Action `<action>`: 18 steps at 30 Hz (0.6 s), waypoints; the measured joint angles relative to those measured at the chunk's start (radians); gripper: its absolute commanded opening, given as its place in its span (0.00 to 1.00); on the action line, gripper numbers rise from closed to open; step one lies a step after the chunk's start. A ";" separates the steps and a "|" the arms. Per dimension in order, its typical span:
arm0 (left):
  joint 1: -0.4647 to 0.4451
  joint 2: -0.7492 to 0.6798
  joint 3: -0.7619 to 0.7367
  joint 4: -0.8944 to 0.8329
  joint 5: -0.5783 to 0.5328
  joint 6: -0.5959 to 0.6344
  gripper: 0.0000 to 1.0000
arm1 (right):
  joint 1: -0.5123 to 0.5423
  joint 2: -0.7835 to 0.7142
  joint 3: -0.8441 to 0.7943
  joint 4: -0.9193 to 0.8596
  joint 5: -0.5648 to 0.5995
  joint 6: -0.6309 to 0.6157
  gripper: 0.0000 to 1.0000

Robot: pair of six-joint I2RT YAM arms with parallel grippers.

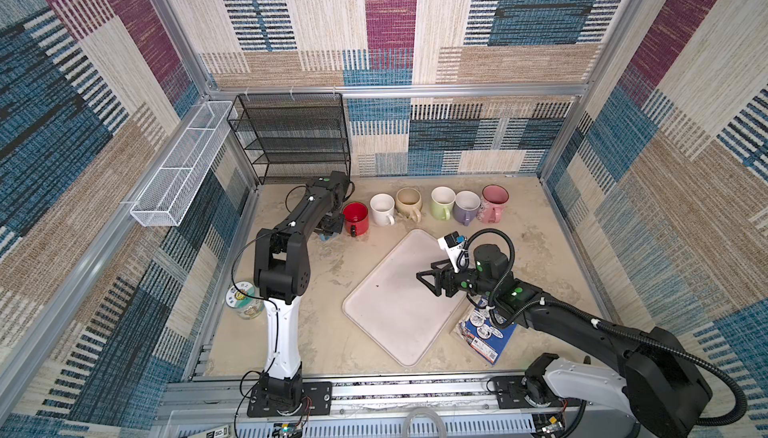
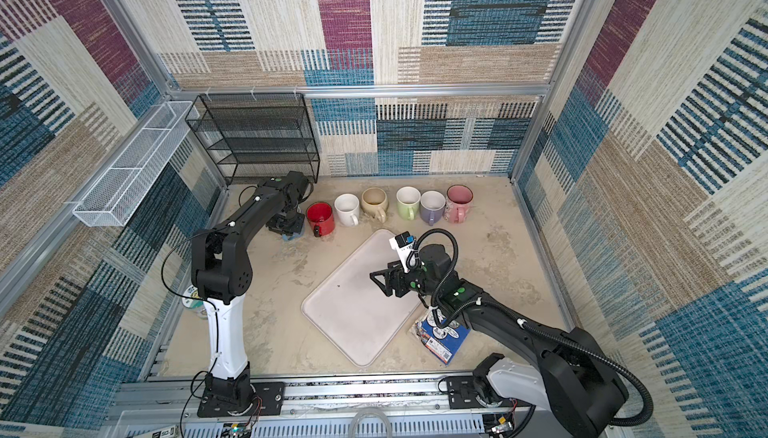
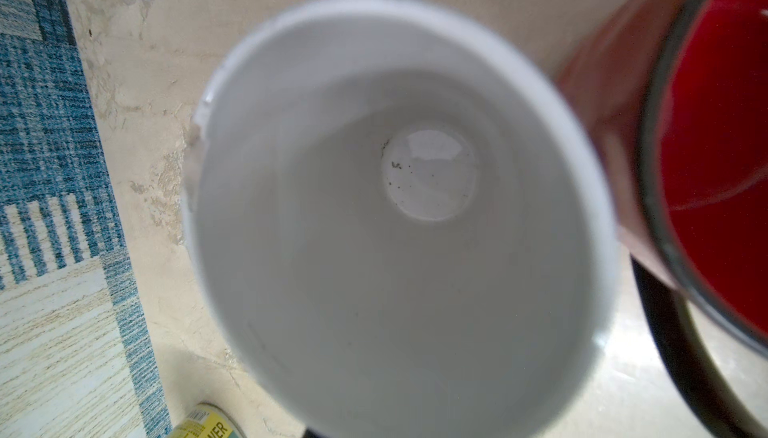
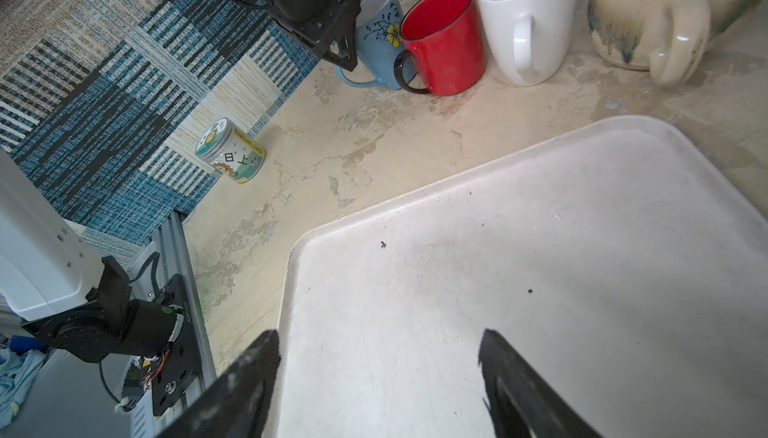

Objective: Turn the mug right side up
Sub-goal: 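Lower the blue mug onto the table and open the left gripper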

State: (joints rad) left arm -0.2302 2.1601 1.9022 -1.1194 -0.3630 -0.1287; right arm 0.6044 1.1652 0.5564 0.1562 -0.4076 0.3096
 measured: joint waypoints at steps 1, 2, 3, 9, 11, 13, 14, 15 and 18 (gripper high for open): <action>0.000 0.002 0.000 0.000 -0.001 0.000 0.08 | 0.000 0.000 0.001 0.000 0.000 0.000 0.78; 0.000 0.002 0.000 0.000 -0.001 0.000 0.10 | 0.000 0.000 0.002 0.000 0.000 0.000 0.78; 0.000 0.003 0.002 0.000 -0.001 0.000 0.11 | 0.000 0.000 0.002 0.000 0.000 0.000 0.78; 0.000 0.011 0.013 0.002 0.000 0.000 0.23 | 0.000 0.000 0.003 0.000 0.000 0.000 0.78; 0.000 0.011 0.013 0.002 0.002 -0.001 0.28 | 0.000 0.000 0.004 -0.001 0.000 0.000 0.78; 0.000 0.010 0.014 0.003 0.003 -0.001 0.31 | 0.000 0.000 0.005 -0.001 0.003 -0.001 0.78; 0.000 0.009 0.014 0.005 0.004 -0.002 0.33 | 0.000 0.000 0.005 -0.002 0.011 -0.002 0.78; 0.000 0.007 0.014 0.005 0.004 -0.002 0.36 | 0.000 0.000 0.006 -0.002 0.014 -0.004 0.78; 0.000 -0.003 0.014 0.005 0.007 -0.003 0.40 | 0.000 -0.001 0.006 -0.003 0.014 -0.004 0.78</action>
State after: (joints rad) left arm -0.2302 2.1567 1.9160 -1.1145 -0.3557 -0.1314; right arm 0.6044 1.1641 0.5621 0.1528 -0.3931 0.3058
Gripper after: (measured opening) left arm 0.385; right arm 0.783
